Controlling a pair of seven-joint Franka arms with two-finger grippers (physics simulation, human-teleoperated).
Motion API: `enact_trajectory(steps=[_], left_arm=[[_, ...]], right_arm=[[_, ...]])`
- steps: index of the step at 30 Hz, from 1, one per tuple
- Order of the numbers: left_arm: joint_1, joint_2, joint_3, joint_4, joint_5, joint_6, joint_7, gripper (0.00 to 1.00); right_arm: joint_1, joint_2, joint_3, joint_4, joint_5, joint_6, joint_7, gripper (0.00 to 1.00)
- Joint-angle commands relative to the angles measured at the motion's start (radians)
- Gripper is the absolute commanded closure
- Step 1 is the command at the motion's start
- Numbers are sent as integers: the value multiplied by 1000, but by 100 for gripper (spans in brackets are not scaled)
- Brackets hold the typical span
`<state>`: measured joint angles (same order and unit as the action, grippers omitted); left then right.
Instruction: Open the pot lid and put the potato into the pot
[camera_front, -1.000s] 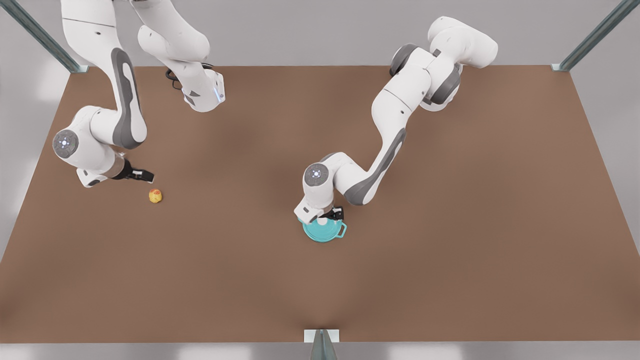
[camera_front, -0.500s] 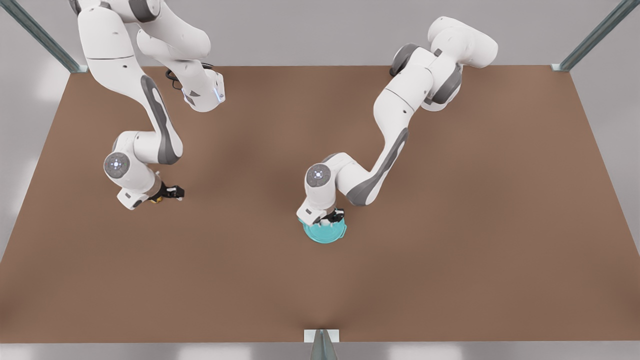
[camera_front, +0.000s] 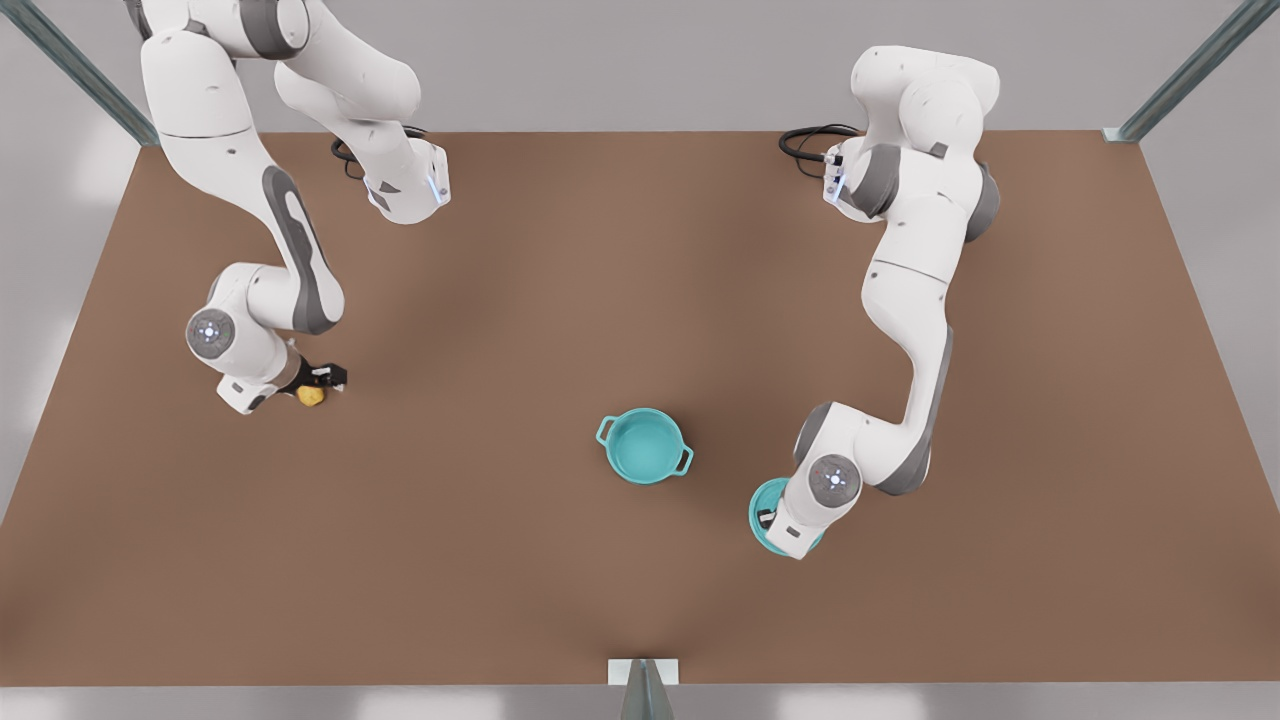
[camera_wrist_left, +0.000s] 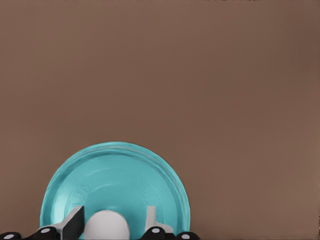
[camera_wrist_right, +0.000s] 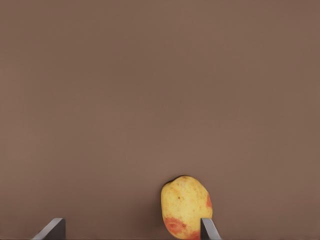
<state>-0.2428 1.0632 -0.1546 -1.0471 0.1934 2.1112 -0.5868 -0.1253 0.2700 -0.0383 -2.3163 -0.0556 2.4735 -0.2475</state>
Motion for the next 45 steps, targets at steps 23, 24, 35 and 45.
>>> enact_trajectory(steps=[23,24,35,45], left_arm=[[234,-887,-66,-479,-127,-376,530,0],[234,-885,-68,-479,-127,-376,530,0],[235,-879,-66,-487,-131,-375,530,0],[235,-878,-66,-488,-129,-373,533,0]], right_arm=[[-31,107,-35,23,-55,88,-248,15],[-31,113,-35,29,-55,88,-248,15],[-30,143,-35,49,-55,93,-256,49],[-28,123,-34,48,-56,85,-257,56]])
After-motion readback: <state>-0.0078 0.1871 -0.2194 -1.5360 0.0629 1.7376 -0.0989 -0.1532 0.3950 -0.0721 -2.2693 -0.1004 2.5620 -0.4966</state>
